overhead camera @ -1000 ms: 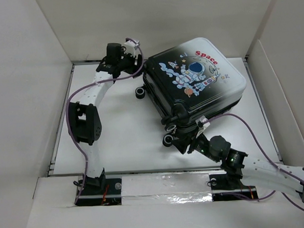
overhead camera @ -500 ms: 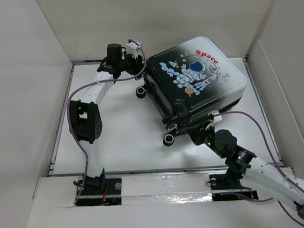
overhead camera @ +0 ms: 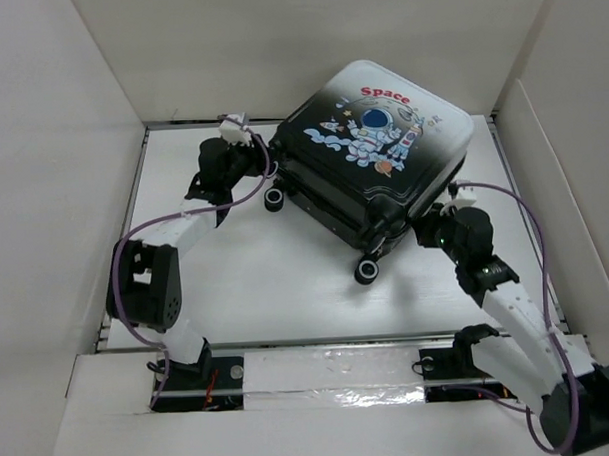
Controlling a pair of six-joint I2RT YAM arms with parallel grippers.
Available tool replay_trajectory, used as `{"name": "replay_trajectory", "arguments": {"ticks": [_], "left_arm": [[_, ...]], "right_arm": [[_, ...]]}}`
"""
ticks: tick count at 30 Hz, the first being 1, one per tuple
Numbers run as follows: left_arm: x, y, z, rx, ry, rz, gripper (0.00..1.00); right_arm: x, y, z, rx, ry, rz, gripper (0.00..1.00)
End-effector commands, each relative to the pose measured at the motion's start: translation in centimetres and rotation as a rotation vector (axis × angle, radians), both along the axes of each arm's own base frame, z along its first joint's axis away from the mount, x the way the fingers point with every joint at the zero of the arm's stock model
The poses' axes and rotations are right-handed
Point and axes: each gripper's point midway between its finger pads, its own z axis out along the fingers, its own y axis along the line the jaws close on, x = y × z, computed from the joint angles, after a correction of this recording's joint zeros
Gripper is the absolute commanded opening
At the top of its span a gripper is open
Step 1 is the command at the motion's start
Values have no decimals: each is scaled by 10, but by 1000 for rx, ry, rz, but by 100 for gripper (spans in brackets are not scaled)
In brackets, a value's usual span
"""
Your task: Pack the luggage
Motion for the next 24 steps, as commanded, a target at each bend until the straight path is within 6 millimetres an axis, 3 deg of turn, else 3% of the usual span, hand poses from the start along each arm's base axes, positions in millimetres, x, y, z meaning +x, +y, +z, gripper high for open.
{"name": "replay_trajectory", "arguments": {"ticks": [1, 2, 3, 4, 6, 7, 9, 12, 16, 18, 22, 24], "left_arm": [[-28, 26, 32, -214, -13, 187, 0], [-38, 32, 20, -220, 8, 216, 0], [-45, 35, 22, -252, 9, 233, 0], [-56, 39, 47, -285, -54, 234, 0], [-73, 46, 45, -311, -55, 254, 0], [-85, 50, 68, -359, -98, 257, 0], [-100, 53, 77, -396, -118, 253, 0], [-114, 54, 111, -425, -154, 237, 0], [-128, 50, 141, -456, -163, 194, 0], [-133, 47, 153, -471, -166, 170, 0], [-141, 42, 158, -492, -154, 136, 0], [-144, 38, 159, -511, -149, 108, 0]], "right_arm": [[34, 3, 42, -16, -137, 76, 8], [37, 8, 43, -22, -134, 105, 9], [46, 9, 46, -23, -122, 120, 9], [46, 17, 48, -12, -112, 164, 9], [53, 24, 54, -9, -111, 198, 9], [54, 25, 57, -5, -114, 205, 9], [52, 29, 60, 1, -123, 214, 9], [45, 26, 59, 4, -128, 199, 16], [28, 10, 52, 31, -139, 123, 35], [13, -1, 45, 49, -156, 86, 35], [-17, -2, 34, 106, -199, 87, 2], [-30, 2, 21, 145, -223, 111, 0]]}}
